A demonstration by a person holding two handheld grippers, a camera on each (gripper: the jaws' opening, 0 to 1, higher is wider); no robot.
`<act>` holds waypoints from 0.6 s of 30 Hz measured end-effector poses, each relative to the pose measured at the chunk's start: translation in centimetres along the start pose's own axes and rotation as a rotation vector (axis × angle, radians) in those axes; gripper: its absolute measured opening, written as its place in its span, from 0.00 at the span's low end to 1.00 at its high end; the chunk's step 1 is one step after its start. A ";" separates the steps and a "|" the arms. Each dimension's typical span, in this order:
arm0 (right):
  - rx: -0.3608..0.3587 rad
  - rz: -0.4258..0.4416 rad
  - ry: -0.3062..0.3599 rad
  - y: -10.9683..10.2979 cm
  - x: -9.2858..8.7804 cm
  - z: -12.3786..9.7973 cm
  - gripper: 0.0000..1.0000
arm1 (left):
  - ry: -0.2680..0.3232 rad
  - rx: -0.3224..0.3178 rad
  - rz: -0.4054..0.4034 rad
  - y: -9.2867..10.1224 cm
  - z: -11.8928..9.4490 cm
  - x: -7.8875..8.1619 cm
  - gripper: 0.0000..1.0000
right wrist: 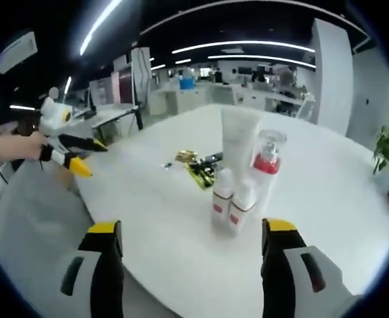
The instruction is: Arrange the skincare products in the storage area until every visible bottle or jar stands upright without overlapping.
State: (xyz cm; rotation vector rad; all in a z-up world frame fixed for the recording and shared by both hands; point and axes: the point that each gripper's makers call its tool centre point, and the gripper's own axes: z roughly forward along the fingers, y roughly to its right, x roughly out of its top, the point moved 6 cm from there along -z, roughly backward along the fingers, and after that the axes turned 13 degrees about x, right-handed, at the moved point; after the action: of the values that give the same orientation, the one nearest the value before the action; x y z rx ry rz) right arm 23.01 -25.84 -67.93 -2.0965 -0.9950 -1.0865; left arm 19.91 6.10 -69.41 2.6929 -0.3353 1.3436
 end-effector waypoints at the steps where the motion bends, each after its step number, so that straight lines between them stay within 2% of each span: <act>1: 0.002 0.003 -0.005 -0.1 -0.1 0.0 0.89 | -0.002 0.004 -0.003 0.0 -0.1 -0.1 0.83; 9: -0.002 0.054 0.016 0.1 -0.2 -0.1 1.00 | -0.008 0.016 0.022 0.3 0.0 -0.5 0.83; 18: -0.015 0.079 0.013 0.6 -0.5 -0.2 1.00 | -0.019 0.005 0.042 0.2 0.3 -0.7 0.82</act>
State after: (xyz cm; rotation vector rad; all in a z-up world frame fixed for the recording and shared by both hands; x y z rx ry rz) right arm 23.21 -26.46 -68.34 -2.1193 -0.8923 -1.0694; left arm 19.70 5.92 -70.16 2.7188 -0.3923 1.3328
